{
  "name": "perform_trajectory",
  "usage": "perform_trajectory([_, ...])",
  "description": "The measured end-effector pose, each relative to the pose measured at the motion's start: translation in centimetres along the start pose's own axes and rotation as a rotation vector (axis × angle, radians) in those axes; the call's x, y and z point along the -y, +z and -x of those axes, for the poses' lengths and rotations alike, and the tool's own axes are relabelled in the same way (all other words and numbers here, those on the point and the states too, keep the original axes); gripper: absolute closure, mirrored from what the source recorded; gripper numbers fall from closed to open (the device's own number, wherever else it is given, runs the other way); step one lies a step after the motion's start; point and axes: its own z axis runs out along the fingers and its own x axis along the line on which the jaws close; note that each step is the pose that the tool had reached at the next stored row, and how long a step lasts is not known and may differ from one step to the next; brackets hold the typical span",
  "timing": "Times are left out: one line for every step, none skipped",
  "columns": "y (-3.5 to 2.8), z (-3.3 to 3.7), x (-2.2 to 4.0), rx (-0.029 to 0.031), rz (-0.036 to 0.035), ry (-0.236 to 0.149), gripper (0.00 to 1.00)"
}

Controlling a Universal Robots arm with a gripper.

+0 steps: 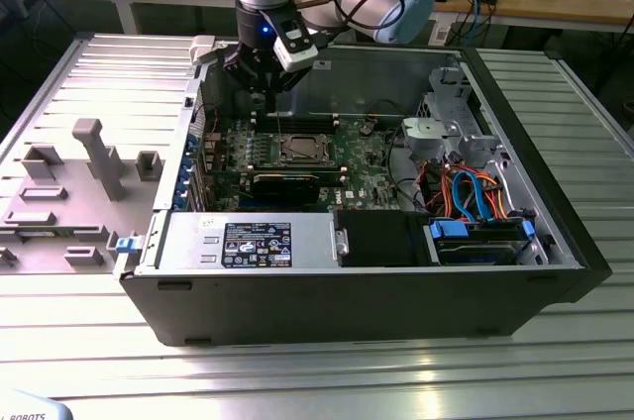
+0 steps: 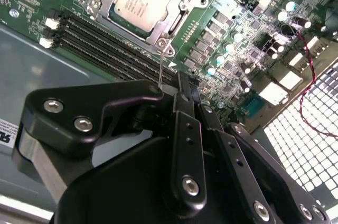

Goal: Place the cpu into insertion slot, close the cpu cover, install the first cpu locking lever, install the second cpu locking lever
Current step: 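Install the first cpu locking lever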

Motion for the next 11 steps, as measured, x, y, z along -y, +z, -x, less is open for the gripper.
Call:
perform_trajectory([0.0,0.01,0.0,0.0,-0.0006,0.0,0.89])
perform_trajectory([0.01,0.01,0.0,0.0,-0.0012,0.0,0.89])
perform_trajectory([0.01,0.01,0.0,0.0,-0.0011,0.0,0.89])
perform_trajectory([0.0,0.01,0.0,0.0,-0.0012,0.0,0.89])
perform_trajectory([0.01,0.01,0.0,0.0001,-0.0013,0.0,0.89])
perform_trajectory([0.01,0.01,0.0,-0.0001,-0.0013,0.0,0.89])
perform_trajectory([0.01,0.01,0.0,0.0,-0.0013,0.0,0.89])
perform_trajectory([0.02,0.01,-0.01,-0.0001,-0.0014,0.0,0.89])
perform_trajectory([0.05,0.01,-0.01,0.0001,-0.0014,0.0,0.89])
perform_trajectory([0.13,0.03,-0.01,0.0002,-0.0016,0.0,0.89])
perform_trajectory([0.15,0.06,0.0,0.0002,-0.0023,0.0,0.89])
